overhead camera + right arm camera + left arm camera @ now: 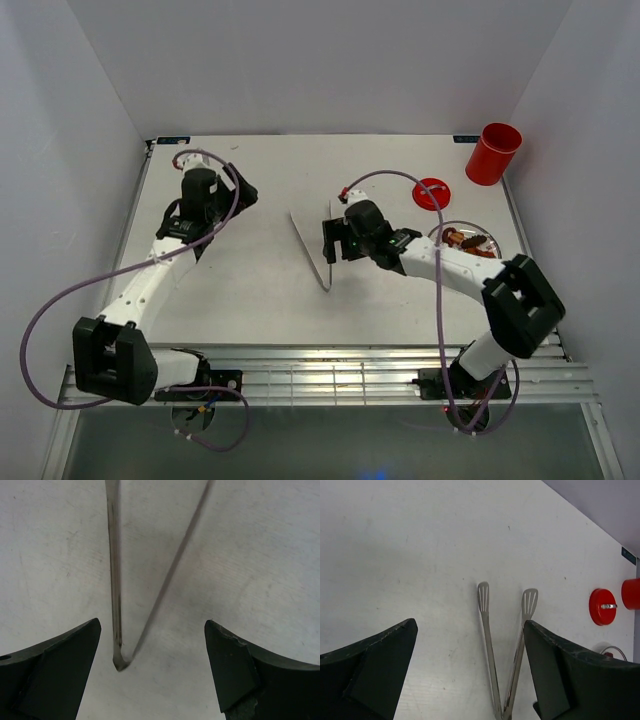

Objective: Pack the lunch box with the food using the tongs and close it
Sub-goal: Pick up the clamp at the center of the board, then pick up the fake food from the plate.

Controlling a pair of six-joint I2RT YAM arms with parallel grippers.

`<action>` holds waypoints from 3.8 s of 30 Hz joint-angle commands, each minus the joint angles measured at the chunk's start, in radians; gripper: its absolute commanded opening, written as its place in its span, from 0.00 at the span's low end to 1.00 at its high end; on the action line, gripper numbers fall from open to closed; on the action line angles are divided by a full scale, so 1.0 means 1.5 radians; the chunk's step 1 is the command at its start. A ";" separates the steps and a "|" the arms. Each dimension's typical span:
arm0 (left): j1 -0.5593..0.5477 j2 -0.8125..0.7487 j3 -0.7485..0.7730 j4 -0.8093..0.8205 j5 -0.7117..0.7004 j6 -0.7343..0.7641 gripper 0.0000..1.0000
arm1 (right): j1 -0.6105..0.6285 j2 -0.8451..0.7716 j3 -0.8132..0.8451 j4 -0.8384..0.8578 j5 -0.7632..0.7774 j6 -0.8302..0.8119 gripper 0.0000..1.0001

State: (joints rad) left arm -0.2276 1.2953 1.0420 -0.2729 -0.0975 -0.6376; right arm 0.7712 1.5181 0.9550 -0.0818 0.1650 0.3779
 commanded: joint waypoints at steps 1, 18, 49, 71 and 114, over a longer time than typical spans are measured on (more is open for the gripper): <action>-0.018 -0.100 -0.116 0.085 0.027 -0.054 0.98 | 0.009 0.104 0.098 -0.046 -0.017 -0.022 0.90; -0.031 -0.278 -0.453 0.336 0.038 -0.105 0.98 | 0.026 0.260 0.210 -0.023 -0.061 -0.042 0.90; -0.097 -0.461 -0.533 0.358 -0.032 -0.064 0.96 | 0.065 0.376 0.329 -0.103 0.089 0.007 0.94; -0.127 -0.299 -0.454 0.352 0.057 -0.096 0.94 | 0.044 0.195 0.213 -0.149 0.038 -0.115 0.61; -0.242 -0.245 -0.464 0.355 -0.091 0.061 0.94 | -0.431 -0.281 0.081 -0.453 0.051 -0.011 0.51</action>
State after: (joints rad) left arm -0.5865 0.9203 0.3283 0.2543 -0.2218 -0.5537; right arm 0.1417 1.1229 1.0935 -0.7448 0.2123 0.3084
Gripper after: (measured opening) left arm 0.943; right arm 0.518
